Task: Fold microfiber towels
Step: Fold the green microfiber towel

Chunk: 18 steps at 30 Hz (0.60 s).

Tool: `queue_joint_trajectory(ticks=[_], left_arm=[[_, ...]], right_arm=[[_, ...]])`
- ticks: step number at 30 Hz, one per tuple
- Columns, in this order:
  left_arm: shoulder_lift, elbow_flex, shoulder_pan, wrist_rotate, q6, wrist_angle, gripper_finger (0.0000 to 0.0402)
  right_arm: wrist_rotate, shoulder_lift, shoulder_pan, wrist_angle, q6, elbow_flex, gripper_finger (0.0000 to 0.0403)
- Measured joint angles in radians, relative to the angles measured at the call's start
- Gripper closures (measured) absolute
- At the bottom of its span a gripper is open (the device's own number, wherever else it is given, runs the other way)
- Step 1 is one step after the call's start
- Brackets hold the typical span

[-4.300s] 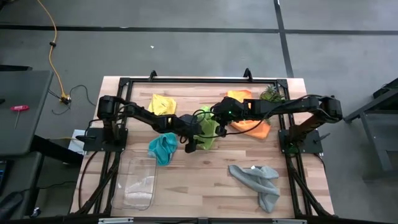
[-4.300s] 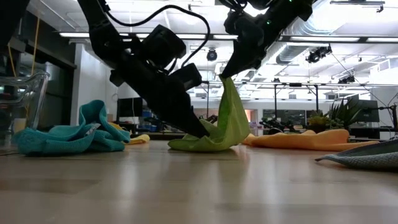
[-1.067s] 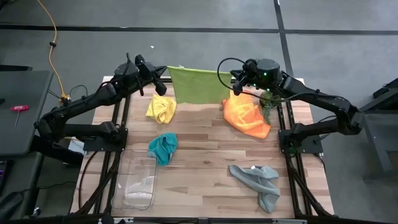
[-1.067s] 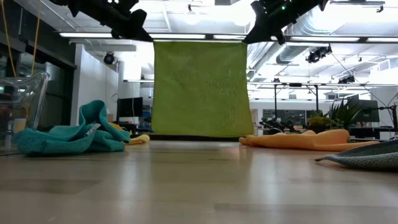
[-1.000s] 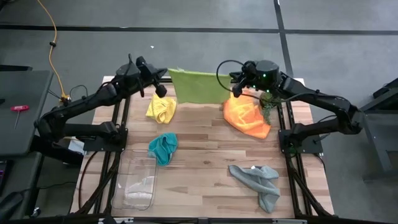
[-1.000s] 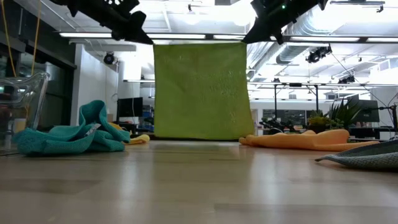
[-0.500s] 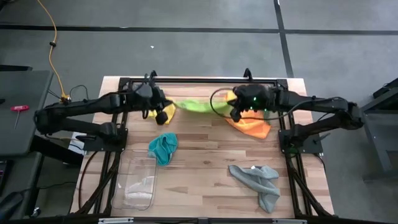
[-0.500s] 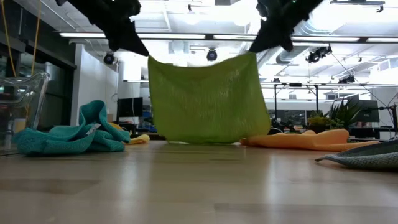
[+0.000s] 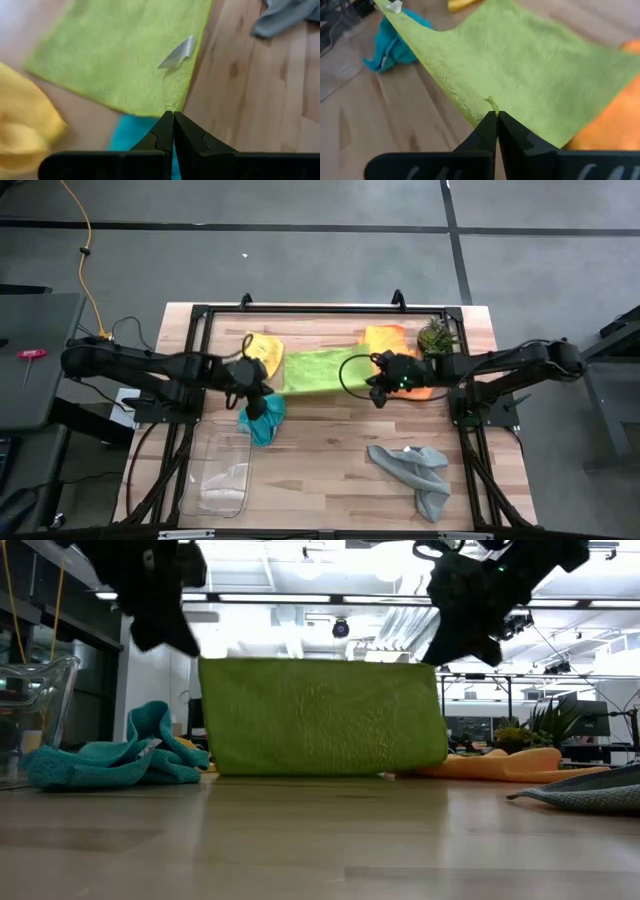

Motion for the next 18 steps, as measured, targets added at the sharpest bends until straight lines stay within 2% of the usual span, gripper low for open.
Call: queue_joint_trajectory(ticks=[7, 18], left_arm=[[0.038, -0.086, -0.068, -0.002, -0.174, 0.158, 0.0401], [0.096, -0.087, -0.171, 0.053, -0.304, 0.163, 0.0401]], right_arm=[[-0.017, 0.017, 0.100, 0.002, 0.130, -0.019, 0.0403], [-0.038, 0.089, 0.225, 0.012, 0.316, -0.019, 0.0403]])
